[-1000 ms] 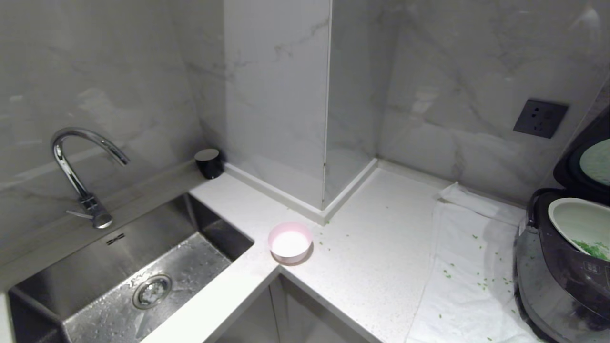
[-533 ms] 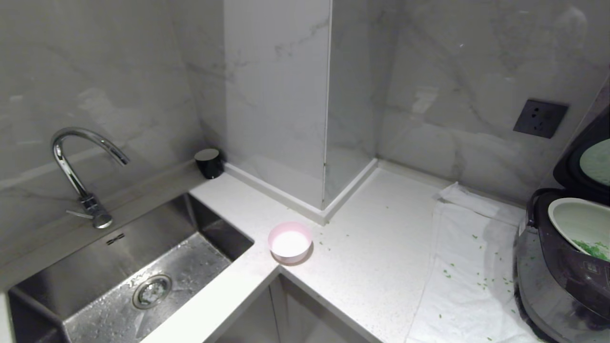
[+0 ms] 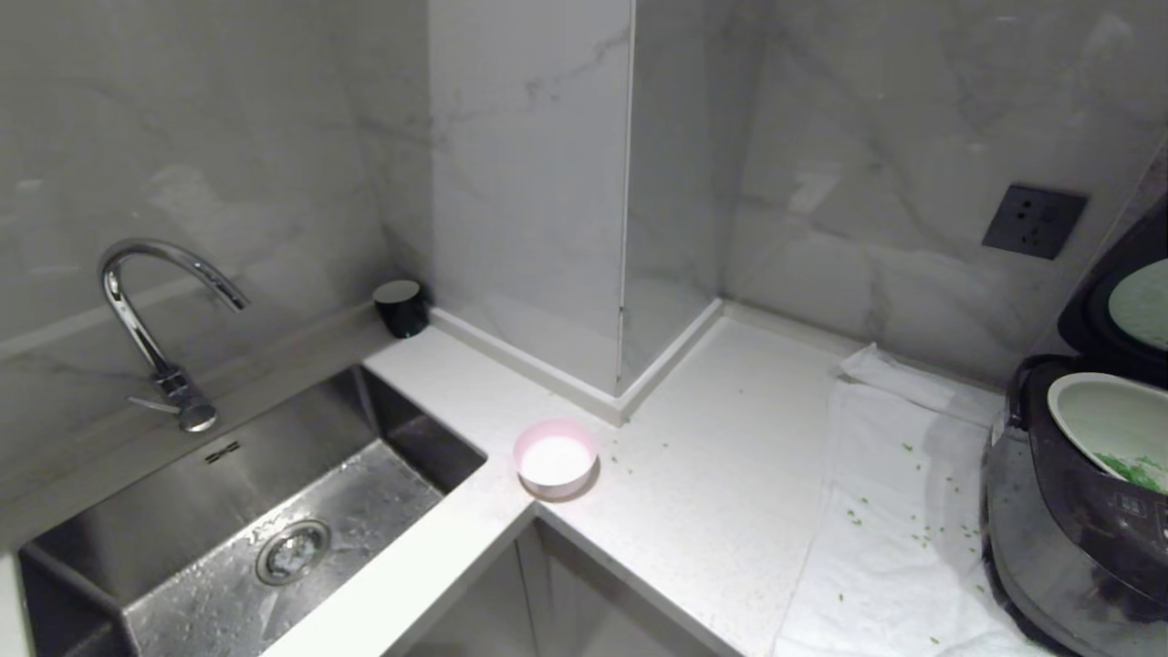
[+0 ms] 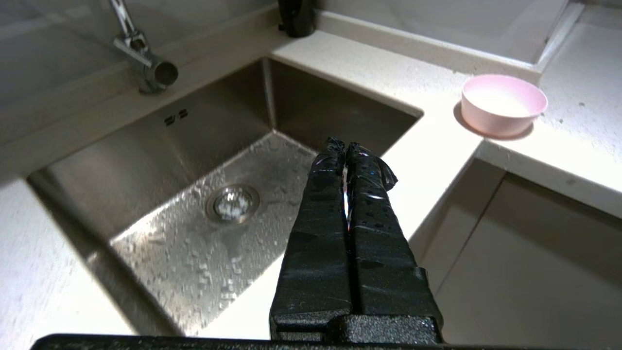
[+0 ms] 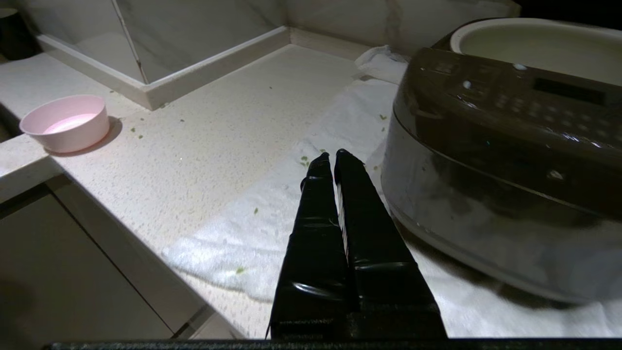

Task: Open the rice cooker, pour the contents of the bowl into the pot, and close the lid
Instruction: Pick up the bowl on the table

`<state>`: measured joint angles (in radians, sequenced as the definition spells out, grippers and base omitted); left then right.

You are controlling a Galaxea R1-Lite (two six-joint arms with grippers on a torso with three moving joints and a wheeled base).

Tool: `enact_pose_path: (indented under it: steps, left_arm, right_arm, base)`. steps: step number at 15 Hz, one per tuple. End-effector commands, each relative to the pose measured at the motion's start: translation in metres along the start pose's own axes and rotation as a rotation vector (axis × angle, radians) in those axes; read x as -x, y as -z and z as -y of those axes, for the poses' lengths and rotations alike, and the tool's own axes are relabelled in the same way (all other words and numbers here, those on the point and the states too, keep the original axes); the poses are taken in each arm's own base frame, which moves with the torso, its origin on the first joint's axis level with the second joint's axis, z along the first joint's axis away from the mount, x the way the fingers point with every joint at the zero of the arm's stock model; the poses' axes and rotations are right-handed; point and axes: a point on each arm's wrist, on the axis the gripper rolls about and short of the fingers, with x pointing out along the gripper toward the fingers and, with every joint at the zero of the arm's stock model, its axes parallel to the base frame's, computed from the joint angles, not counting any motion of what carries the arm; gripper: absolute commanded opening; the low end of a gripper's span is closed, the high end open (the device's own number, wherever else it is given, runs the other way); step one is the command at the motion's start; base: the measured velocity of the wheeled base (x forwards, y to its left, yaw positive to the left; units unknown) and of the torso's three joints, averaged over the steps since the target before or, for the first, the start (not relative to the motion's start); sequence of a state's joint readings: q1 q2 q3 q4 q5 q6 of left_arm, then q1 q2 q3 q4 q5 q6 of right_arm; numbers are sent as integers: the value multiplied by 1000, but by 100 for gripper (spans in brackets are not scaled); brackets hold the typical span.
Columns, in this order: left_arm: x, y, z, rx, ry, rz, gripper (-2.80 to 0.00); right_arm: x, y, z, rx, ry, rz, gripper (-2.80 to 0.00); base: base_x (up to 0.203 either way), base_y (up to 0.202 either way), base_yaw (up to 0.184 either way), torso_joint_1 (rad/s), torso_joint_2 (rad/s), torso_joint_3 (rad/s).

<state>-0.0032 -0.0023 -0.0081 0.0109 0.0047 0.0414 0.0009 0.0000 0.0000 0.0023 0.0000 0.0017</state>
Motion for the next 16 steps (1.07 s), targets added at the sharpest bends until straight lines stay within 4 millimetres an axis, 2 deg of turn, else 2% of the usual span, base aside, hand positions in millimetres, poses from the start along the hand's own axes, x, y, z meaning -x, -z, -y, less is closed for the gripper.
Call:
enact_pose_path:
  steps: [1, 5, 10, 16]
  left_arm:
    - [0, 0, 0, 6, 0, 0, -280]
    - [0, 0, 0, 8, 0, -1, -280]
    - [0, 0, 0, 26, 0, 0, -280]
    - [0, 0, 0, 28, 0, 0, -280]
  right_arm:
    - [0, 0, 0, 0, 0, -2, -280]
    - [0, 0, 0, 0, 1, -1, -280]
    - [0, 0, 0, 0, -1, -2, -280]
    - [0, 0, 0, 0, 0, -1, -280]
  base:
    - [-173, 0, -5, 12, 9, 1]
    - [-189, 0, -2, -3, -3, 1]
    - [-17, 0, -13, 9, -3, -4]
    - [1, 6, -162, 4, 0, 2]
